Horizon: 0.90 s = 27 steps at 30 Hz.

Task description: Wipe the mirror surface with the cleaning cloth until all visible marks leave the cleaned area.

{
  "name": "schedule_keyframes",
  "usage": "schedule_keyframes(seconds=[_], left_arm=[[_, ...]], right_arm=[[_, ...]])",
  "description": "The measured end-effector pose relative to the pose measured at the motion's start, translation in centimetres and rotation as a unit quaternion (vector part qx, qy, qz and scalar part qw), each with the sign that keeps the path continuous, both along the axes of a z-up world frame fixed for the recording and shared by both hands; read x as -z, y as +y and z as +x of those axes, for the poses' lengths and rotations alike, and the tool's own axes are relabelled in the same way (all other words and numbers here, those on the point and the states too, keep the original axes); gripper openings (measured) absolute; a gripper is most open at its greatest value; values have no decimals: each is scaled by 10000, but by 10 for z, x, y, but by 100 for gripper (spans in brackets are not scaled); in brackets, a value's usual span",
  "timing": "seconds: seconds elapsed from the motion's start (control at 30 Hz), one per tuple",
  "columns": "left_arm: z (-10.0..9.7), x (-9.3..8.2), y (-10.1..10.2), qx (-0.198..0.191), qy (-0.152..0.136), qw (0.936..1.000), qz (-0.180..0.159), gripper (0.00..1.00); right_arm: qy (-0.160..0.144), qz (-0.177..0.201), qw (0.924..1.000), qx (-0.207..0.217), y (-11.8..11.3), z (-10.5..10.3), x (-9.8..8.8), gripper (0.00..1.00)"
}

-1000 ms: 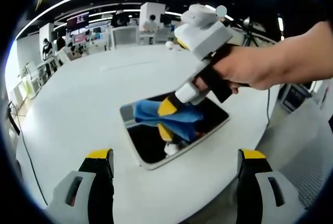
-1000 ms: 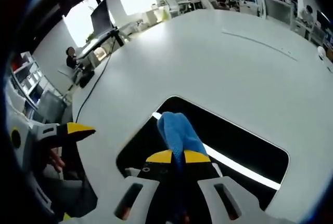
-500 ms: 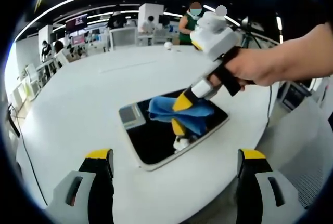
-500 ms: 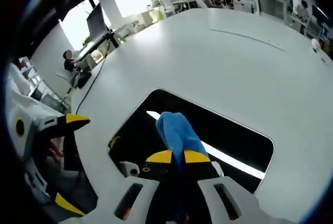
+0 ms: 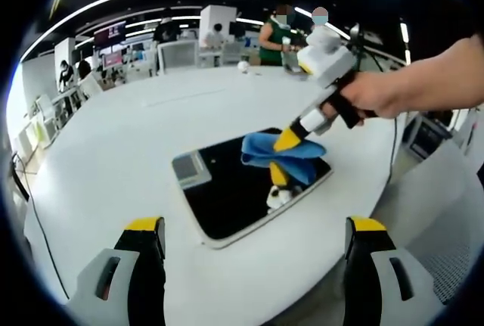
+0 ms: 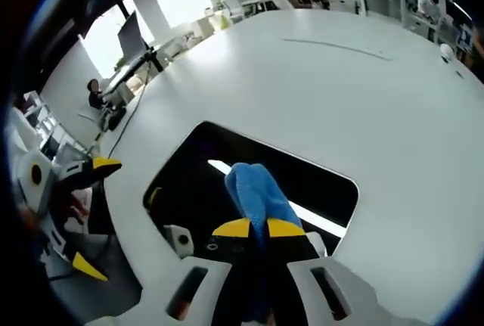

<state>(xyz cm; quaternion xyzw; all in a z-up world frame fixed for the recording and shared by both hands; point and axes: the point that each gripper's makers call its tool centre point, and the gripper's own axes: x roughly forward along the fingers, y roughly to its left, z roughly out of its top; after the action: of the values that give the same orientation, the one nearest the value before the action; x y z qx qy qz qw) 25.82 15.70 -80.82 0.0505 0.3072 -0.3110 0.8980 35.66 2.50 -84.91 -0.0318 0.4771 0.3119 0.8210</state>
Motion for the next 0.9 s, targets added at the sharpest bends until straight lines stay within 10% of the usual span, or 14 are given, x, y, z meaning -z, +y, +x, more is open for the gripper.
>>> schedule_keyframes(seconds=[0.9], left_arm=[[2,0,0,-39,-12,10000,-3,99]], right_arm=[[50,-191,9994,292,-47,0,0,0]])
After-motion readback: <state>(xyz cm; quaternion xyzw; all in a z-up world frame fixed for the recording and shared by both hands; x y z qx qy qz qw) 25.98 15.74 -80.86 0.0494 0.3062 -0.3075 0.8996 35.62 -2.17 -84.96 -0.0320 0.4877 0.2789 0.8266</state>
